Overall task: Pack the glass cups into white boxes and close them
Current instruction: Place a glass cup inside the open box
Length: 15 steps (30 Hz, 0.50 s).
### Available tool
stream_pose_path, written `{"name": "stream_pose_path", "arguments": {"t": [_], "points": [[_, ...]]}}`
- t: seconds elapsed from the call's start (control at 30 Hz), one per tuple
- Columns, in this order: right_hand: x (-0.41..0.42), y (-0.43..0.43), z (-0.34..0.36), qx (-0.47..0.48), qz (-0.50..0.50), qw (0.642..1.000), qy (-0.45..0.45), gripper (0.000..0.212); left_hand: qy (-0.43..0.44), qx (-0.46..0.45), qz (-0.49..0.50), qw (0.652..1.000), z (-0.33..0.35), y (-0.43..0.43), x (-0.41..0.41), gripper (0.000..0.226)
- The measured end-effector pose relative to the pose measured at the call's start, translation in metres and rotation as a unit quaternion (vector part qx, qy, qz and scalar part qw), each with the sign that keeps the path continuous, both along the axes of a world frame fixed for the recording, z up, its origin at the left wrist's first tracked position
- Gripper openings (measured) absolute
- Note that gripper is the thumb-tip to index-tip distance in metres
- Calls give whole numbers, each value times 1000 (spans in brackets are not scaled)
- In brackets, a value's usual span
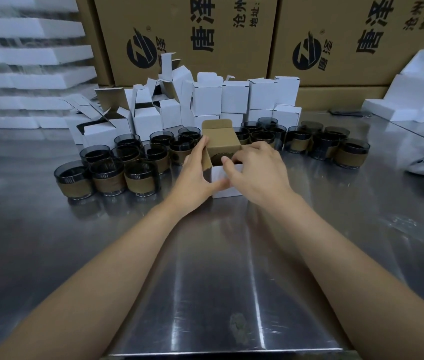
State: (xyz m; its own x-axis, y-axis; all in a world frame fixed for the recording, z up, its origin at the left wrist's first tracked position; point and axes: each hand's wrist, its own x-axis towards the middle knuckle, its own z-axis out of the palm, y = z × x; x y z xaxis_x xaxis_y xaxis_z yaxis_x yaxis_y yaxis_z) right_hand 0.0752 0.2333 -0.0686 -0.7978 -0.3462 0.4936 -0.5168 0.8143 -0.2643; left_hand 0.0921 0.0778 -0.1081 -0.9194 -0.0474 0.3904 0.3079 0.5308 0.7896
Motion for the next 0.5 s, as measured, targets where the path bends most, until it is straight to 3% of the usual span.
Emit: {"name": "stream_pose_path", "arguments": {"t": [0.1,0.2,0.27,0.4,0.43,0.5], "points": [[-2,5,2,-189,13,981,37,30,11,65,-21,998,4,-2,2,99],[-14,15,3,-381,-9,924,-9,34,15,146,10,989,6,0,1,80],[-21,19,0,-479,-33,871,-101,34,20,198,35,979,6,1,-1,61],[-26,20,-1,-631,-11,739,-238,32,38,225,82,970,6,0,-5,48],[-26,20,0,-641,11,731,-235,31,40,237,92,966,7,0,-6,47],[-25,18,0,-623,53,754,-202,27,31,287,95,953,8,3,-8,47]]}}
